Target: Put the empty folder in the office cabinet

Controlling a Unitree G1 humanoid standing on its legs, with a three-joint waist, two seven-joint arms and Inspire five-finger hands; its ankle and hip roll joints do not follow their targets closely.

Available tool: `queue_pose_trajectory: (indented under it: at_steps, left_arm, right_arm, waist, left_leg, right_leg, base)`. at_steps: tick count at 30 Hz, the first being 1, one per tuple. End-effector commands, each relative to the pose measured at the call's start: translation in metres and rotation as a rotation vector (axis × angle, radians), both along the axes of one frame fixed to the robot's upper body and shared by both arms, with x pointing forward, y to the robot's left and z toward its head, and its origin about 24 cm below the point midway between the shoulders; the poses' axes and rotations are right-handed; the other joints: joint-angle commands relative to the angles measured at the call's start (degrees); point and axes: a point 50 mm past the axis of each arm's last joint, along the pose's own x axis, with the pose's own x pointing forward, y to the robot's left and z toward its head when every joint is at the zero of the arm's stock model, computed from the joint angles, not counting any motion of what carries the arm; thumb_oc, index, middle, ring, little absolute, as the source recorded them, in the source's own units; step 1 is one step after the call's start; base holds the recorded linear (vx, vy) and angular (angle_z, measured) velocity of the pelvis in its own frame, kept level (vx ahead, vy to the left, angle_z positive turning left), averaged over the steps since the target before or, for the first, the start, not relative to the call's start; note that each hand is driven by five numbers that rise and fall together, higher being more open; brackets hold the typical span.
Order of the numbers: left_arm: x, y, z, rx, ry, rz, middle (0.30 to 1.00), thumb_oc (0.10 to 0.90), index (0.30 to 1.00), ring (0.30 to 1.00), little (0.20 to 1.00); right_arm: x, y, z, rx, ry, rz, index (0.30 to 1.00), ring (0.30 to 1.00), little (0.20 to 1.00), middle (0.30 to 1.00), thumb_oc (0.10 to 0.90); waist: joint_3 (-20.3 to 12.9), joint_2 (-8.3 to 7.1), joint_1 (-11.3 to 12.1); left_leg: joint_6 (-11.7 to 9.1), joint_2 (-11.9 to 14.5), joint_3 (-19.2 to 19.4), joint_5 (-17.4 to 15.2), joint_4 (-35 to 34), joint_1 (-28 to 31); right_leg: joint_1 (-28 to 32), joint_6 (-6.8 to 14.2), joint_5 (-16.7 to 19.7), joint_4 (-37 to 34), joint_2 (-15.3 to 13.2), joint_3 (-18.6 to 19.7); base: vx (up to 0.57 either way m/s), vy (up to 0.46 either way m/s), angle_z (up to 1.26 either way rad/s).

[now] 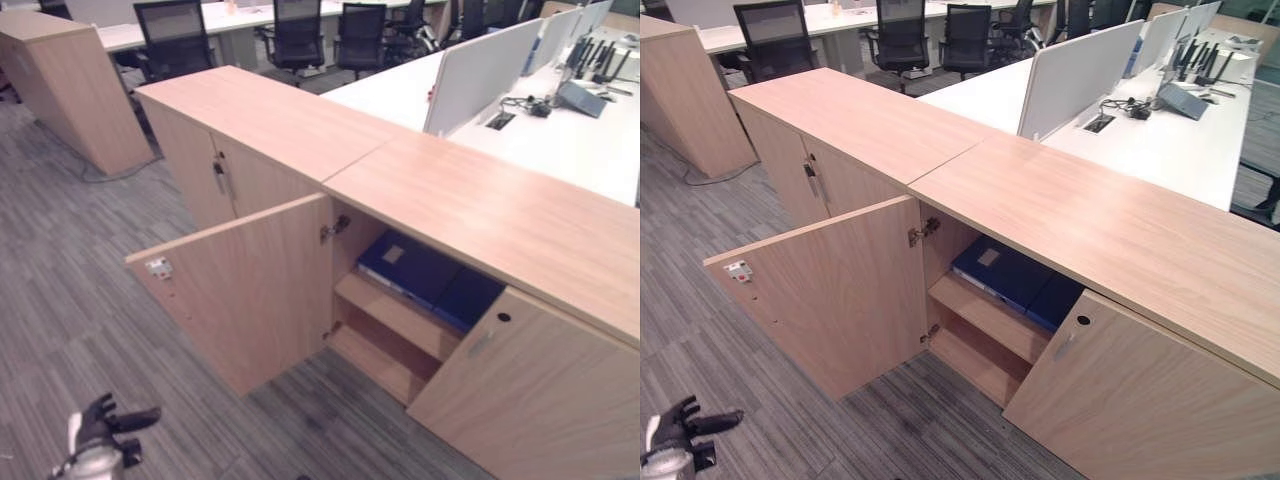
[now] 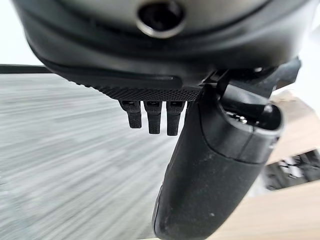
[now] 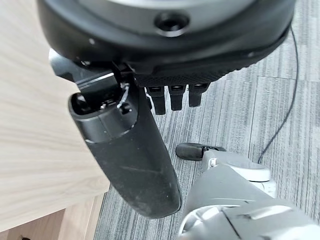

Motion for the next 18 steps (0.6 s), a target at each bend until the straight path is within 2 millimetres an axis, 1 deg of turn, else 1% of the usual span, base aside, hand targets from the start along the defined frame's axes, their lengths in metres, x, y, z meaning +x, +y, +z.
queue_pose_trajectory:
  at_steps: [1, 5, 8, 11, 14, 18]
  left_arm:
    - [0.021, 0.019, 0.032, 0.118, -0.063, -0.03, 0.9, 0.8, 0.9, 0.9, 0.9]
    - [0.029, 0.029, 0.045, 0.143, -0.045, -0.032, 0.9, 0.8, 0.9, 0.9, 0.9]
    - [0.029, 0.035, 0.05, 0.143, -0.032, -0.017, 0.9, 0.8, 0.9, 0.9, 0.9]
    - [0.033, 0.04, 0.06, 0.16, -0.033, -0.015, 0.9, 0.8, 0.9, 0.9, 0.9]
    - [0.041, 0.043, 0.071, 0.193, -0.04, -0.05, 0.9, 0.8, 0.9, 0.9, 0.9]
    - [0.061, 0.039, 0.089, 0.282, -0.013, -0.171, 0.9, 0.8, 0.9, 0.9, 0.9]
  right_arm:
    - [0.002, -0.015, 0.004, -0.023, -0.011, -0.031, 0.9, 0.9, 0.9, 0.9, 0.8]
    - [0.005, -0.017, 0.005, -0.017, -0.019, -0.02, 0.9, 0.9, 0.9, 0.9, 0.8]
    - [0.006, -0.018, 0.005, -0.014, -0.022, -0.021, 0.9, 0.9, 0.9, 0.9, 0.8]
    - [0.009, -0.02, 0.006, -0.014, -0.03, -0.02, 0.9, 0.9, 0.9, 0.9, 0.8]
    - [0.012, -0.021, 0.006, -0.017, -0.042, -0.016, 0.9, 0.9, 0.9, 0.9, 0.8]
    - [0.014, -0.02, 0.006, -0.004, -0.059, -0.027, 0.9, 0.9, 0.9, 0.9, 0.8]
  waist:
    - [-0.97, 5.03, 0.73]
    - [-1.28, 5.03, 0.06]
    - [-1.34, 5.1, -0.14]
    - [-1.41, 5.11, -0.28]
    - [-1.42, 5.08, -0.31]
    - [-1.33, 5.02, -0.31]
  left_leg:
    - [0.47, -1.06, 3.07, -6.97, -0.05, 0.56]
    - [0.53, -1.09, 3.71, -7.3, -0.05, 1.29]
    - [0.6, -1.14, 4.15, -7.62, -0.05, 1.93]
    - [0.64, -1.09, 4.54, -7.81, -0.05, 2.32]
    - [0.67, -1.14, 4.69, -7.89, -0.05, 2.6]
    - [0.78, -1.23, 4.81, -8.03, -0.05, 2.81]
  right_leg:
    - [0.06, 3.3, -1.02, 3.02, -1.53, -0.59]
    - [0.22, 3.41, -0.93, 2.95, -1.7, -0.11]
    - [0.47, 3.52, -0.84, 2.79, -1.79, 0.23]
    - [0.55, 3.58, -0.64, 2.59, -1.83, 0.36]
    - [0.71, 3.73, -0.57, 2.59, -1.83, 0.33]
    - [0.84, 3.99, -0.39, 2.61, -2.03, 0.15]
  base:
    - [0.01, 0.0, -0.13]
    - [0.01, 0.006, -0.12]
    - [0.01, 0.013, -0.04]
    - [0.01, 0.01, -0.1]
    - [0.01, 0.007, -0.03]
    - [0.0, 0.0, 0.0]
